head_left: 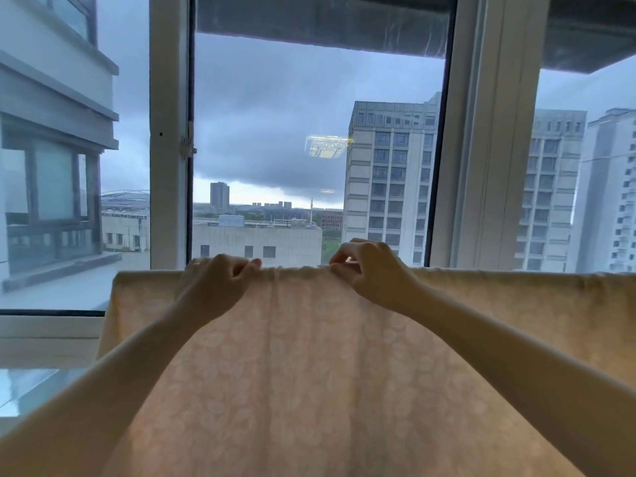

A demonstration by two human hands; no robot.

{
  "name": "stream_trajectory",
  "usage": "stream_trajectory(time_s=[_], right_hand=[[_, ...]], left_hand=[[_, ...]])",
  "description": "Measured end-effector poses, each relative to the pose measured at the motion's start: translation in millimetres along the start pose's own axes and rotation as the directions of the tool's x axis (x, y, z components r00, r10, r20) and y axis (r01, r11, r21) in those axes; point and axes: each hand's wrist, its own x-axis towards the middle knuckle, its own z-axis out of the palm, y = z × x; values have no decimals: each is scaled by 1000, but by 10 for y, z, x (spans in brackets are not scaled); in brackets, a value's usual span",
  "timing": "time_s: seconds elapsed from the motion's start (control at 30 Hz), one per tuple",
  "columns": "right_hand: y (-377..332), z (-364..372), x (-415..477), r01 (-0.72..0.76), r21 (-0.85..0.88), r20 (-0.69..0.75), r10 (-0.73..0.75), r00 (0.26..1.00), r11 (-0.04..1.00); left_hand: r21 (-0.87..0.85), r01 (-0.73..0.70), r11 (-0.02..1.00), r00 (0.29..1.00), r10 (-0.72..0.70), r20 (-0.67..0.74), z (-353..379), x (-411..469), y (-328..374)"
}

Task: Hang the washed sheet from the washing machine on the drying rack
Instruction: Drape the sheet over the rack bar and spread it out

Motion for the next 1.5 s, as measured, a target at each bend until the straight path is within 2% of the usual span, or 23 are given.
stream_trajectory(time_s=[0.1,0.27,0.33,0.43,0.53,0.63,0.73,0.97,1.17,1.3,1.43,1.5], right_hand=[[37,6,11,21,39,-37,-20,999,999],[84,-59,37,28,-31,-85,-30,996,999],[210,-143,22,-24,12,-94,25,995,1000],[362,-153,-40,-22,54,-81,26,996,998],[417,-111,-76,-15,113,-77,24,997,993],[442,-129,-44,-19,134,-68,29,997,991],[494,-173,-20,-35,138,-31,40,999,990],[718,-406,-247,-39,86,-33,42,999,996],[925,-557,-351,-10,54,28,8,1000,999],[1021,-586,-330,-38,24,50,36,998,999],[1129,-589,-375,-77,11,46,76,996,997],[1145,-580,-389,-77,27,45,75,996,997]], left_hand=[[36,19,999,997,-17,-71,43,-25,56],[117,98,988,985,-79,-155,79,-69,116],[160,135,978,982,-110,-156,33,-75,170],[192,165,967,981,-140,-136,33,-67,382],[165,59,984,981,-27,-193,230,-134,698],[206,-71,976,978,109,-180,494,-187,996],[269,-110,957,969,163,-184,610,-119,1172],[336,-53,940,949,152,-277,752,-83,1200],[344,-31,939,955,129,-267,745,-30,1236],[335,9,942,966,78,-246,718,31,1224],[260,-12,965,962,82,-262,753,73,1329],[236,-91,967,959,149,-239,826,72,1476]])
